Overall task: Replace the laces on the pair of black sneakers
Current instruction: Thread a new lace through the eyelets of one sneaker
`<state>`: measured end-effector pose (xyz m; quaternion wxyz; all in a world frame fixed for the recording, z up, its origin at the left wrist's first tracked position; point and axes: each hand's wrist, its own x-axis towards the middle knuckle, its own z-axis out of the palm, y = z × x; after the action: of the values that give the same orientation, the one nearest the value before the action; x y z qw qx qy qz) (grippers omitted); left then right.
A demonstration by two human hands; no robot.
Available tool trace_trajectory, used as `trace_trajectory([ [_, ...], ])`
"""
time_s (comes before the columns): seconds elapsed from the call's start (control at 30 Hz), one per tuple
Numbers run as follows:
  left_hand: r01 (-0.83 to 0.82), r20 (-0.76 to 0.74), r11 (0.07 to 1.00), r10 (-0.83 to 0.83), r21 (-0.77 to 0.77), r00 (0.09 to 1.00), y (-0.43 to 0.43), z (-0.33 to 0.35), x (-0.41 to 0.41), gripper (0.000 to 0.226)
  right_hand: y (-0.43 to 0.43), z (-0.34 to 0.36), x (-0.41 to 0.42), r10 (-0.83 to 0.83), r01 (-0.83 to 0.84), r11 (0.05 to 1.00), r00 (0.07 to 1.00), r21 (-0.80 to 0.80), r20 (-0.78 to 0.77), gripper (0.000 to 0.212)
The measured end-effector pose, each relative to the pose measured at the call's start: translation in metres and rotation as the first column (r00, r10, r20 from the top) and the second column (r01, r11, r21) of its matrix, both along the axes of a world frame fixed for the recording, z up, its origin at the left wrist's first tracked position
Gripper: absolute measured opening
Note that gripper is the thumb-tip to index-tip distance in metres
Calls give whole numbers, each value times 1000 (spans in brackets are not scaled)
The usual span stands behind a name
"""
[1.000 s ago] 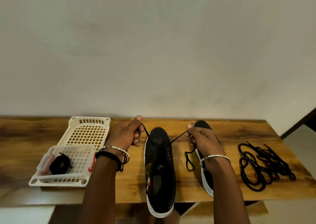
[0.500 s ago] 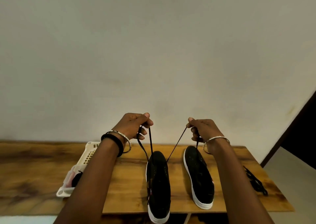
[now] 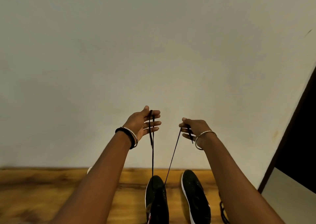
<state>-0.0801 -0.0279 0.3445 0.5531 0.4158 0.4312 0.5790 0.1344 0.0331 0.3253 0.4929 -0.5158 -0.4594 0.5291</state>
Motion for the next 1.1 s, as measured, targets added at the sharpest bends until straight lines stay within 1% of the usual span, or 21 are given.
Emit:
trace_trajectory([
  [0.1,14,17,999,-14,31,1000,5,9,-3,48,7,6,4,4,-6,1000,996,-20,-90,22],
  [0.23,-7,-6,999,7,51,1000,12,21,-4,33,17,21,6,10,-14,1000,956,-11,-294,20],
  [0.3,-38,-93,997,44,69,995,17,26,-2,30,20,29,5,26,-24,1000,944,12,-330,16],
  [0.37,-48,-220,993,72,110,973,20,30,0,36,19,39,4,54,-42,998,934,40,-352,14],
  [0.4,-46,-282,990,83,136,956,21,31,1,37,18,44,3,65,-48,997,930,54,-362,13],
  [0.5,-67,-451,974,161,218,878,22,33,1,26,17,61,1,105,-67,991,918,112,-381,14],
  [0.57,-106,-511,952,246,288,824,25,34,1,23,17,71,-2,135,-74,983,915,170,-380,13],
  [0.67,-129,-521,924,314,361,794,28,36,3,19,16,80,-7,174,-85,961,926,263,-335,17],
  [0.77,-174,-477,904,361,391,802,31,37,6,14,11,80,-13,221,-138,932,949,336,-223,15],
  [0.8,-191,-446,903,364,386,818,31,38,8,17,9,78,-15,230,-156,915,959,371,-163,12],
  [0.87,-203,-397,903,357,380,845,31,38,12,28,5,73,-19,227,-169,878,971,449,-77,15],
  [0.97,-197,-387,902,351,383,853,31,39,15,32,0,67,-27,166,-111,852,984,511,-64,15],
  [1.03,-190,-391,899,352,394,851,32,39,16,27,-2,64,-34,119,-54,852,989,521,-91,17],
  [1.1,-178,-403,894,354,412,844,33,40,17,22,-4,63,-40,97,-17,852,987,522,-126,24],
])
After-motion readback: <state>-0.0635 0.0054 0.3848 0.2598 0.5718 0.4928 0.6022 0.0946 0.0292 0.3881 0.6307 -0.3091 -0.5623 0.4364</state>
